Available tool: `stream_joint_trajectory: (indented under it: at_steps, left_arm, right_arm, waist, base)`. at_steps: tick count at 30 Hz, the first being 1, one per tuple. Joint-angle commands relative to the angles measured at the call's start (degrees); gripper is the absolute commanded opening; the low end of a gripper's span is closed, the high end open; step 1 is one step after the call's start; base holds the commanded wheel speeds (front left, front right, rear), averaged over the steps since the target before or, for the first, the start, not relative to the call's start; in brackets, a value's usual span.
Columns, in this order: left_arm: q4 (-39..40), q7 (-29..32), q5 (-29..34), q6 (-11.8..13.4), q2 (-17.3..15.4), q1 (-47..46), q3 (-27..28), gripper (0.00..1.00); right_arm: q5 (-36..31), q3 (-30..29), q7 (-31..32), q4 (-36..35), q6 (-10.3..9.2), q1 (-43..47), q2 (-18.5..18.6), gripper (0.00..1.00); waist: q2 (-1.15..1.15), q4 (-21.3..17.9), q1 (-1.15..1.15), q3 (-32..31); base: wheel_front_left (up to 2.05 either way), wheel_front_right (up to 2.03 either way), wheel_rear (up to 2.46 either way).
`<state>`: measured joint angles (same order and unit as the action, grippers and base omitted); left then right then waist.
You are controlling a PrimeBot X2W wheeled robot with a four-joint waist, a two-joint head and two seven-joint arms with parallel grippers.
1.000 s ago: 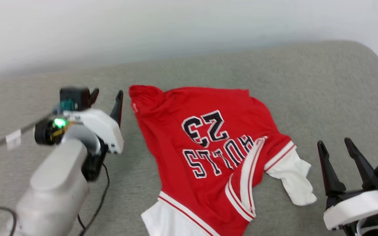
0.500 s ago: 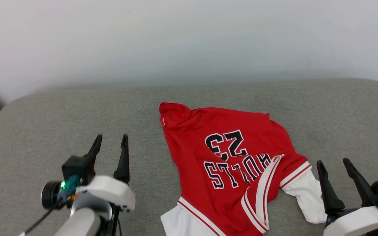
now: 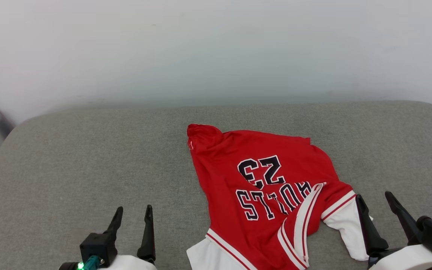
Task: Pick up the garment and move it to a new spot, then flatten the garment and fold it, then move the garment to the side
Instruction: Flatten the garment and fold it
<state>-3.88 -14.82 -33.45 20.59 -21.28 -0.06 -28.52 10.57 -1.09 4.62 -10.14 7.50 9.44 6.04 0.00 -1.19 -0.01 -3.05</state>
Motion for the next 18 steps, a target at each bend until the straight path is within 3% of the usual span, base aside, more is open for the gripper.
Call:
stream_joint_trajectory:
  at_steps: [1,5,12,18]
  left_arm:
    - [0.42,0.20,0.15,-0.52,0.09,0.26,-0.27,1.00]
    - [0.66,5.69,0.20,-3.09,-1.16,-1.57,-3.75,1.00]
    - [1.29,23.24,-0.69,-10.15,-3.89,-5.90,-12.55,1.00]
    - [0.95,36.43,-2.56,-14.45,-4.68,-8.20,-18.53,1.00]
  right_arm:
    - [-0.37,0.09,0.17,-0.40,-0.02,0.55,-0.25,1.00]
    - [-0.57,0.19,0.44,-1.12,-0.02,0.76,-0.32,1.00]
    - [-0.56,0.53,0.89,-1.93,-0.02,1.08,-0.65,1.00]
    - [-0.25,0.95,0.74,-2.16,-0.02,0.79,-0.92,1.00]
  waist:
    - [0.00,0.02,0.01,0.02]
    - [0.00,0.19,0.01,0.11]
    - [0.00,0.05,0.01,0.56]
    - [0.00,-1.06,0.01,1.64]
  base:
    - [0.00,0.00,0.00]
    - [0.00,0.00,0.00]
    - [0.00,0.00,0.00]
    - [0.00,0.00,0.00]
